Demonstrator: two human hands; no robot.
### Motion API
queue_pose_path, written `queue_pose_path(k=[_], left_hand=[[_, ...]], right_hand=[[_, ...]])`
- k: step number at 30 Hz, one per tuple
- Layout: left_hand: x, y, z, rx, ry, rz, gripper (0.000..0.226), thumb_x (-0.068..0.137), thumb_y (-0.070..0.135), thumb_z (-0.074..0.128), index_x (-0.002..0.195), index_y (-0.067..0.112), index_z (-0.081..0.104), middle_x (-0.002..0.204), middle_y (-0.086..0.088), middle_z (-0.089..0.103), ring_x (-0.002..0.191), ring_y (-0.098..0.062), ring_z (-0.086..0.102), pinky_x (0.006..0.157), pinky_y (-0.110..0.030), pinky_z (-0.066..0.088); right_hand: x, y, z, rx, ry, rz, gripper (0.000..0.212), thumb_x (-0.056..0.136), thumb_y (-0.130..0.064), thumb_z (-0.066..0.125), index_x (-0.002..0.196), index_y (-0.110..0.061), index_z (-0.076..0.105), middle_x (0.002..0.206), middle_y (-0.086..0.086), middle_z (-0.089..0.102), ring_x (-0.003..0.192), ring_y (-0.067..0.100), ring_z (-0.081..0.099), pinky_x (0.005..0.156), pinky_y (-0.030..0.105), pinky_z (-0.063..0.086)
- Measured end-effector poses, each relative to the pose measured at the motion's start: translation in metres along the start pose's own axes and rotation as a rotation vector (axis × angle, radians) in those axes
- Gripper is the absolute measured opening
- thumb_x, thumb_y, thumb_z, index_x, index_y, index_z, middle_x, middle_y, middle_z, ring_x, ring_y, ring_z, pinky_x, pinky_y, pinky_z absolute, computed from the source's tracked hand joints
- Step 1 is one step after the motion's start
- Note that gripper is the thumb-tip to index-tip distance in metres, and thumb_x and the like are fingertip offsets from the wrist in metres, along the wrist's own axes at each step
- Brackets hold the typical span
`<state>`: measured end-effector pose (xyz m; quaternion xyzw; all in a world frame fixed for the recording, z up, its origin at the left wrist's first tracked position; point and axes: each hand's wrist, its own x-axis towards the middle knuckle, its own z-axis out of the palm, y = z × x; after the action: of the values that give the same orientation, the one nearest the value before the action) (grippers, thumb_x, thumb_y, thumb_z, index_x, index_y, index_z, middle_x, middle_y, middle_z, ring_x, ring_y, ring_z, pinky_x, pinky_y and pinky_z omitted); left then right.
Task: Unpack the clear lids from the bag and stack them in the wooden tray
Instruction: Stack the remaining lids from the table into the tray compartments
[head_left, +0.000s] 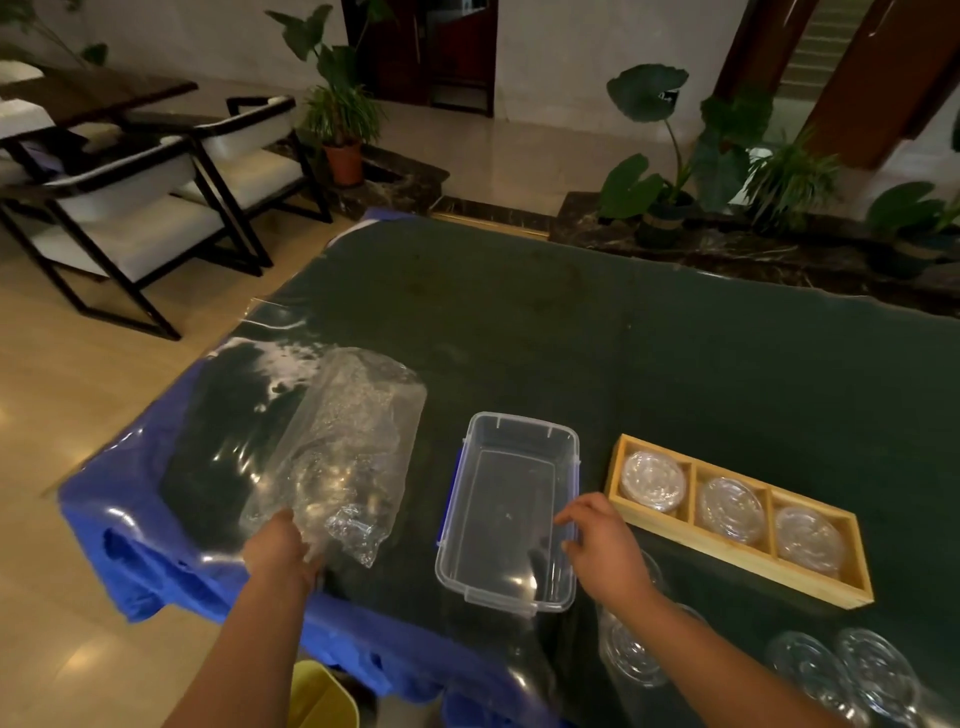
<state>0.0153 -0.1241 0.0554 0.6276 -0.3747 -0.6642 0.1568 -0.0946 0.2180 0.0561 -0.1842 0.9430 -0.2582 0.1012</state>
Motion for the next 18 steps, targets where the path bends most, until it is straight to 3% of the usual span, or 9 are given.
queue_pose_path(k=[3, 6, 9, 15, 18], left_hand=[[-0.030, -0.012, 0.008, 0.309, 0.199, 0.291, 0.064, 0.095, 0.019, 0.062, 0.152, 0.006, 0.036, 0.152, -0.027, 0.043, 0.130, -0.048, 0.052, 0.096, -0.051, 0.048], [-0.059, -0.029, 0.021, 0.466, 0.176, 0.570, 0.064, 0.090, 0.013, 0.066, 0.149, 0.006, 0.042, 0.148, -0.030, 0.038, 0.128, -0.050, 0.047, 0.104, -0.054, 0.041], [-0.081, -0.039, 0.031, 0.556, 0.162, 0.734, 0.056, 0.086, 0.009, 0.069, 0.140, 0.005, 0.052, 0.143, -0.027, 0.040, 0.124, -0.048, 0.046, 0.104, -0.056, 0.040], [-0.119, -0.073, 0.050, 0.954, -0.224, 1.149, 0.041, 0.082, 0.001, 0.075, 0.122, -0.002, 0.069, 0.123, -0.029, 0.059, 0.111, -0.047, 0.058, 0.098, -0.054, 0.048], [-0.140, -0.093, 0.055, 1.092, -0.338, 1.262, 0.041, 0.076, -0.001, 0.077, 0.117, 0.000, 0.072, 0.121, -0.026, 0.062, 0.108, -0.045, 0.061, 0.094, -0.053, 0.053]], right_hand=[[-0.001, 0.001, 0.000, 0.006, 0.005, -0.005, 0.030, 0.086, -0.007, 0.071, 0.111, -0.022, 0.071, 0.118, -0.008, 0.054, 0.107, 0.009, 0.057, 0.098, 0.020, 0.047], [0.000, 0.002, -0.001, -0.002, -0.008, -0.014, 0.027, 0.086, -0.009, 0.070, 0.110, -0.022, 0.071, 0.119, -0.007, 0.055, 0.107, 0.010, 0.057, 0.098, 0.020, 0.047], [0.000, 0.003, -0.003, -0.001, -0.051, -0.028, 0.026, 0.088, -0.015, 0.070, 0.113, -0.022, 0.070, 0.122, -0.007, 0.055, 0.111, 0.011, 0.056, 0.097, 0.022, 0.047], [-0.022, 0.020, -0.020, 0.151, -0.053, 0.023, 0.031, 0.088, -0.025, 0.070, 0.118, -0.029, 0.066, 0.120, -0.013, 0.056, 0.104, 0.005, 0.059, 0.093, 0.024, 0.050], [-0.044, 0.049, -0.032, 0.243, -0.020, 0.124, 0.031, 0.088, -0.023, 0.071, 0.117, -0.031, 0.066, 0.114, -0.013, 0.061, 0.100, 0.004, 0.061, 0.089, 0.024, 0.051]])
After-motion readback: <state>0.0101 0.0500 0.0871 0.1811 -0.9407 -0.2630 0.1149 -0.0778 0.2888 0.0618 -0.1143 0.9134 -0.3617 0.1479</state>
